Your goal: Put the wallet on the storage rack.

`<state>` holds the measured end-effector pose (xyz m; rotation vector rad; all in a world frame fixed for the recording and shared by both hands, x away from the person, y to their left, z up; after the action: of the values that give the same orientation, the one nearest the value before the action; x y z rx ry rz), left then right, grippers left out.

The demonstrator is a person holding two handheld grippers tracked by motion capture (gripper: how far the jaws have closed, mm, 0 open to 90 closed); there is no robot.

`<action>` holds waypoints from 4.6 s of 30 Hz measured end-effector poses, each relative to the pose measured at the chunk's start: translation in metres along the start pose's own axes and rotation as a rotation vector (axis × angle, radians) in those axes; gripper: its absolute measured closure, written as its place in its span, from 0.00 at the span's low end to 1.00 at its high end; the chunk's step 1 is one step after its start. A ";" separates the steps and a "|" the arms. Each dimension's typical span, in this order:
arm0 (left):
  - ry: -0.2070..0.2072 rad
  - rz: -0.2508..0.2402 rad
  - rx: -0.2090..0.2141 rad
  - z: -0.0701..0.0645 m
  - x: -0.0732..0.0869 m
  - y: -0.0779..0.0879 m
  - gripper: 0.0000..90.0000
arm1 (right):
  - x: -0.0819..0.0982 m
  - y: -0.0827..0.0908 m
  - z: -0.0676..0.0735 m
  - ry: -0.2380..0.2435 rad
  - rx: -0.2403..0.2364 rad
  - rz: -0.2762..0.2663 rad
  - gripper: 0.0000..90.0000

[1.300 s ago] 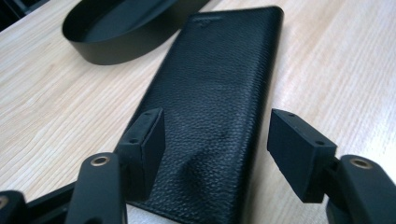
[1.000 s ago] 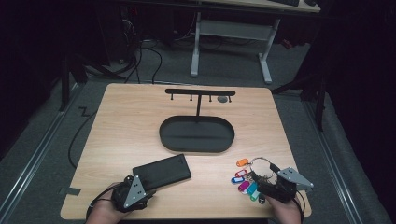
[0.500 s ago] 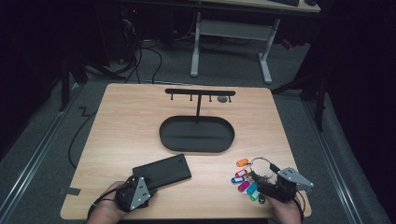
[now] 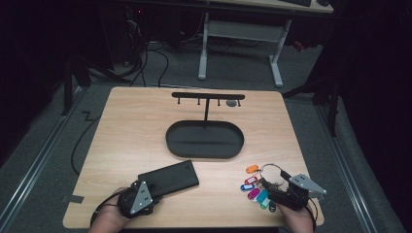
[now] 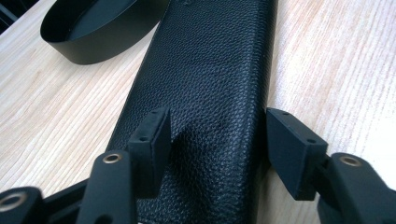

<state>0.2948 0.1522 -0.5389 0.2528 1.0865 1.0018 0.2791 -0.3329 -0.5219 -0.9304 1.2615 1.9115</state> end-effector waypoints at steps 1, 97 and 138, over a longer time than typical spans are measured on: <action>0.000 -0.001 0.002 0.000 0.000 0.000 0.49 | 0.000 0.000 0.000 0.000 0.000 0.000 0.18; 0.345 -0.305 0.032 0.015 -0.025 0.037 0.90 | 0.001 0.003 -0.006 -0.044 -0.015 -0.025 0.20; 0.509 -0.358 -0.027 0.037 -0.004 0.039 0.89 | 0.000 -0.001 -0.003 -0.021 -0.027 -0.015 0.22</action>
<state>0.3032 0.1812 -0.4942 -0.2294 1.5136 0.7700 0.2802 -0.3353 -0.5230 -0.9294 1.2156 1.9261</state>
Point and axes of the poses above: each handheld gripper's, and its own axes: y roughly backward along the jaws, x roughly out of its underside, z roughly to its left, the point moved 1 cm from there along -y, roughly forward along the jaws, and after that the axes turned 13 degrees about -y, right-handed, at the moved point
